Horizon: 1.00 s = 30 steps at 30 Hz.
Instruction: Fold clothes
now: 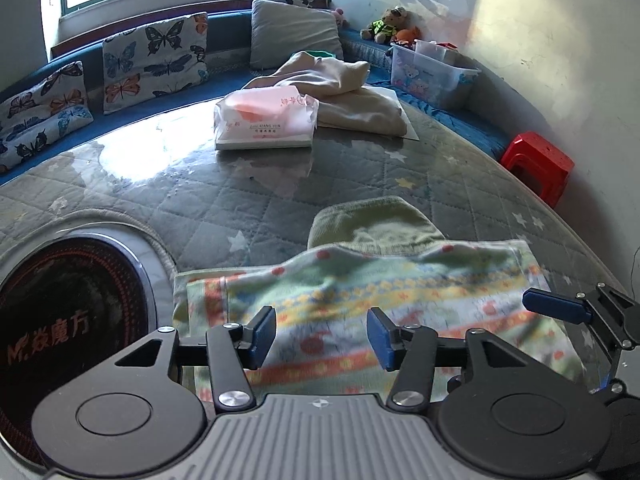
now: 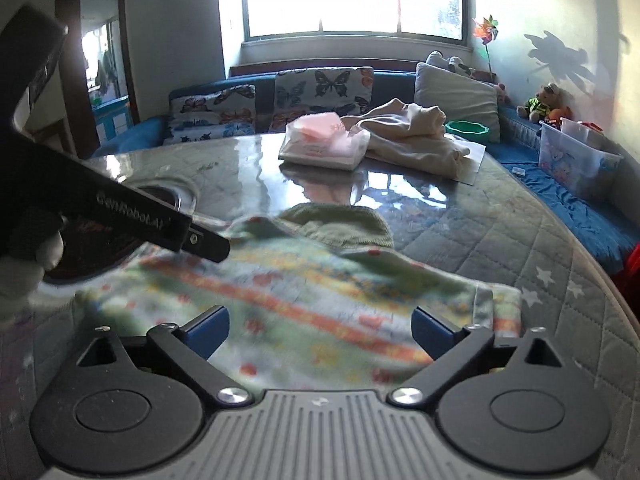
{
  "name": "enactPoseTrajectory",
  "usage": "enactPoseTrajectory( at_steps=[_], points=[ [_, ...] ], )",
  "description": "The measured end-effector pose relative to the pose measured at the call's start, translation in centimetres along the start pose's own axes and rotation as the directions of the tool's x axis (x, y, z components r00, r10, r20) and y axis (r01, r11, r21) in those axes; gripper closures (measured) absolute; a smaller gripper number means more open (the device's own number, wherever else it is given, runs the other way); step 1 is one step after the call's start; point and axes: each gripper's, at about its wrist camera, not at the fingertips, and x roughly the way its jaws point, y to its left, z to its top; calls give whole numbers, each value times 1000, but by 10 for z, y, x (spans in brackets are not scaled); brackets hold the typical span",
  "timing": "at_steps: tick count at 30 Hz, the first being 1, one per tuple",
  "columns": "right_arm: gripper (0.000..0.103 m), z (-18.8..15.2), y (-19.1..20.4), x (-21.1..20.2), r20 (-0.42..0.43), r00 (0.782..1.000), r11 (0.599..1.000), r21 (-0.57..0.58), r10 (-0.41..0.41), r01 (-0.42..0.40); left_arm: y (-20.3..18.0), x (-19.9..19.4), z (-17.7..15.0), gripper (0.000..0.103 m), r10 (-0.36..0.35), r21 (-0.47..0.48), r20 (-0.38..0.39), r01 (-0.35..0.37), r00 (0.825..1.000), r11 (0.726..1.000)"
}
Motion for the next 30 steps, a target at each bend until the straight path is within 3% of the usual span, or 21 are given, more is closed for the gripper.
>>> enactPoseTrajectory(
  at_steps=[8,14,25,30],
  points=[
    [0,-14,2,-8,1,1000,1000,19,-16,16,0,-12,-21,45,0,2,-14,0,1000,1000],
    [0,-19,-3,-11,2,1000,998,61,-17,17,-1,-21,-31,38,6,5,-13,-6,1000,1000],
    [0,-33,-6,-9,34,999,994,103,-21,18,-2,-30,-40,16,20,-2,-4,-20,1000,1000],
    [0,-37,-8,-11,56,998,994,111,-17,11,-3,-32,-42,10,19,-5,0,-19,1000,1000]
  ],
)
